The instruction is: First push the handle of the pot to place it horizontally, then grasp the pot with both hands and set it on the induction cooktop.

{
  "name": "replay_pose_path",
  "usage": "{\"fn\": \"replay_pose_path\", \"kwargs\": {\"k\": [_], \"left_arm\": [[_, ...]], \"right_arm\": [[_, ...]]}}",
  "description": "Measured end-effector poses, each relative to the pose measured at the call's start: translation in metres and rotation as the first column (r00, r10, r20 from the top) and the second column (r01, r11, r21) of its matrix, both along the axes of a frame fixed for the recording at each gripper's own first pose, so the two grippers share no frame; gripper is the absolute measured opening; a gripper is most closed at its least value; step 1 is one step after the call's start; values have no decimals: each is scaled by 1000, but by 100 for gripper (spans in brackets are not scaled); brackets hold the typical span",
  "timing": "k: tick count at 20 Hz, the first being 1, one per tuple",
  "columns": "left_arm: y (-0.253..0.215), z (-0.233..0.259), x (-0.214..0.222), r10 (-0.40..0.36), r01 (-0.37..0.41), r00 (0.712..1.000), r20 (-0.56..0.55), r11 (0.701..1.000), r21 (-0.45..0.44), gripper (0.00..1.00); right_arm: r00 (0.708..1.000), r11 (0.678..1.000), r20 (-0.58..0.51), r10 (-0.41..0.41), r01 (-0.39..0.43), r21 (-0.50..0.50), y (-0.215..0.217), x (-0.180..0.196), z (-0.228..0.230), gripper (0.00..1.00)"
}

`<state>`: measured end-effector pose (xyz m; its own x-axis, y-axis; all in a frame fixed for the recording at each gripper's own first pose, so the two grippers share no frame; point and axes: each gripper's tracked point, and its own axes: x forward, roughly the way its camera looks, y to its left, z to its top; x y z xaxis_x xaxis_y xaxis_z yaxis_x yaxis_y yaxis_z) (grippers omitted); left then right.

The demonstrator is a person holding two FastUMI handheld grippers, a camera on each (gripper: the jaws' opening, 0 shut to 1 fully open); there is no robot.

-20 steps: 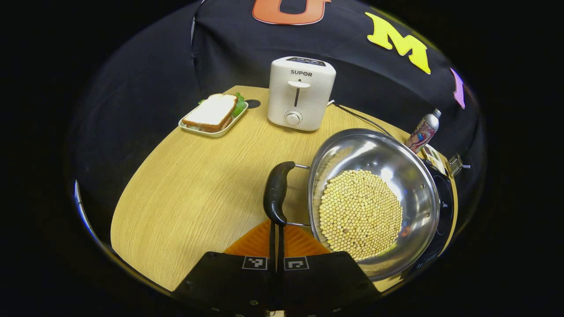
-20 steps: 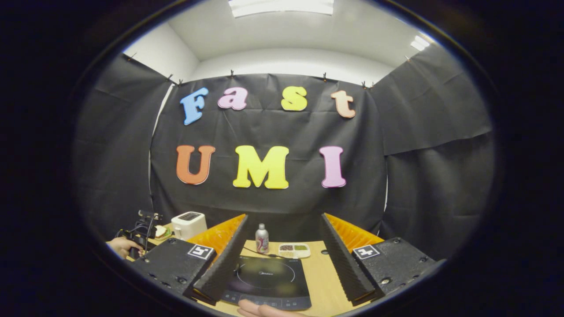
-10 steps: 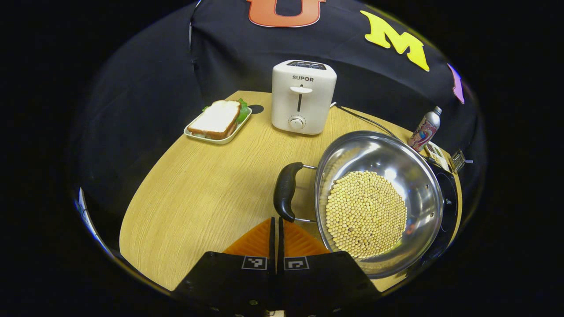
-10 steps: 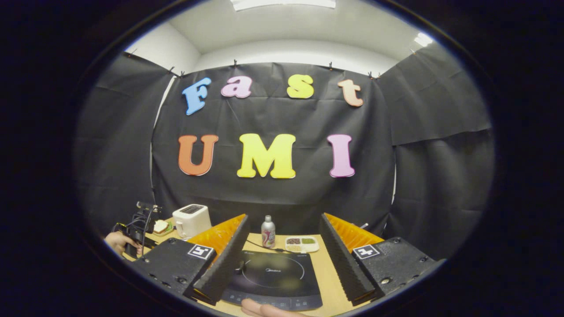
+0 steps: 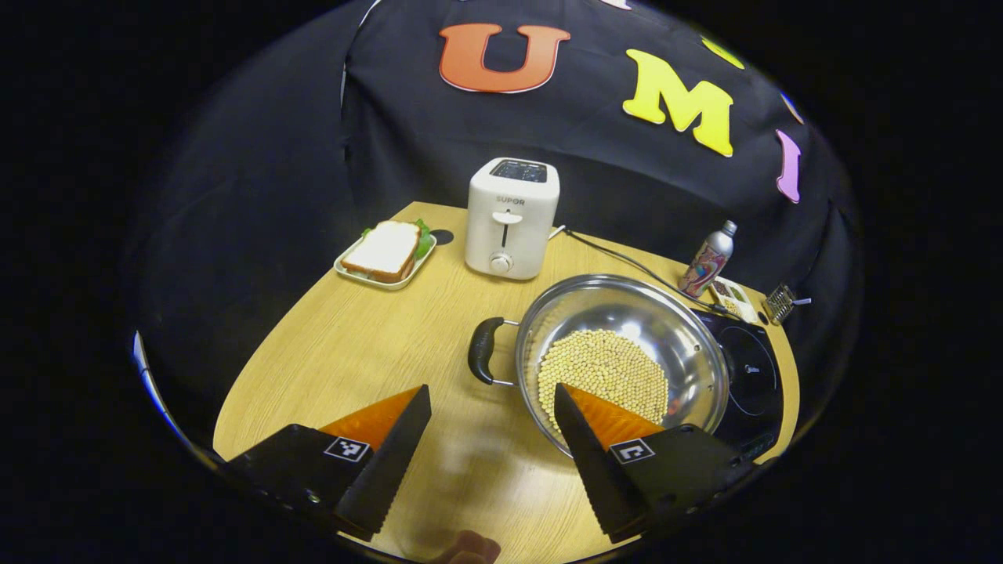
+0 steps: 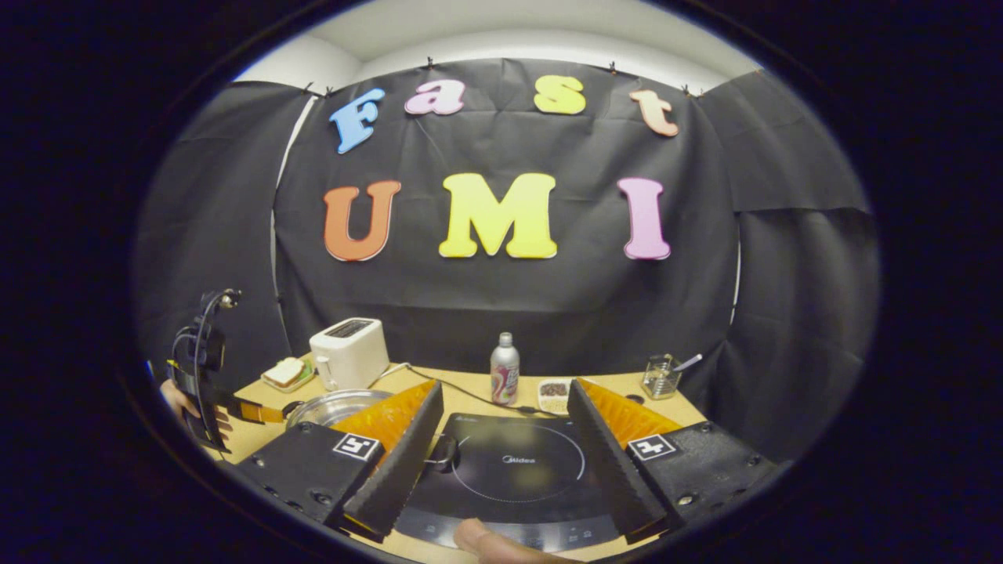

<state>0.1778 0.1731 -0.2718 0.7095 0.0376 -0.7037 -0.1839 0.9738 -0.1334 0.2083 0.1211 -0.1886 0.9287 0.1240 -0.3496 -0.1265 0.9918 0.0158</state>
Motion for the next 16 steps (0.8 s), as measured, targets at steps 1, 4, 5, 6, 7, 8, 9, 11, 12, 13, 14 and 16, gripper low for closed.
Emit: {"fn": "replay_pose_path", "kwargs": {"k": [1,4,5,6,7,8,9,11,12,13,14,16], "left_arm": [[-1,4,0,-5,5,1000,3,1000,6,96],[-4,11,10,-5,5,1000,17,1000,10,96],[-3,10,11,-6,6,1000,14,1000,16,96],[-3,12,14,-13,13,1000,16,1000,24,96],[-4,10,18,-20,19,1000,17,999,31,96],[-6,9,22,-32,31,999,14,999,36,96],[-9,7,26,-48,48,999,12,998,40,96],[-11,-1,34,-74,74,997,-2,996,59,96],[-12,-5,38,-82,82,997,-9,994,70,96],[-13,-10,42,-94,95,995,-18,992,80,96],[-14,-17,46,-103,105,994,-33,991,80,96],[-14,-30,52,-107,111,993,-54,991,79,96]], "right_arm": [[1000,1000,-20,5,-5,2,1,7,-8,100],[998,1000,-69,-5,5,2,6,23,-29,100],[996,1000,-85,-6,6,5,8,28,-36,99],[995,1000,-97,0,1,13,12,33,-41,99],[994,1000,-110,2,0,19,15,37,-48,99],[992,1000,-123,8,-5,25,19,42,-55,100],[990,1000,-141,12,-8,27,23,45,-64,99],[983,999,-182,32,-28,25,37,53,-83,99],[979,999,-202,39,-36,21,44,56,-93,100],[973,999,-225,44,-42,15,49,58,-106,99],[967,999,-249,48,-47,10,54,60,-119,99],[951,998,-304,64,-64,9,67,62,-145,99]]}}
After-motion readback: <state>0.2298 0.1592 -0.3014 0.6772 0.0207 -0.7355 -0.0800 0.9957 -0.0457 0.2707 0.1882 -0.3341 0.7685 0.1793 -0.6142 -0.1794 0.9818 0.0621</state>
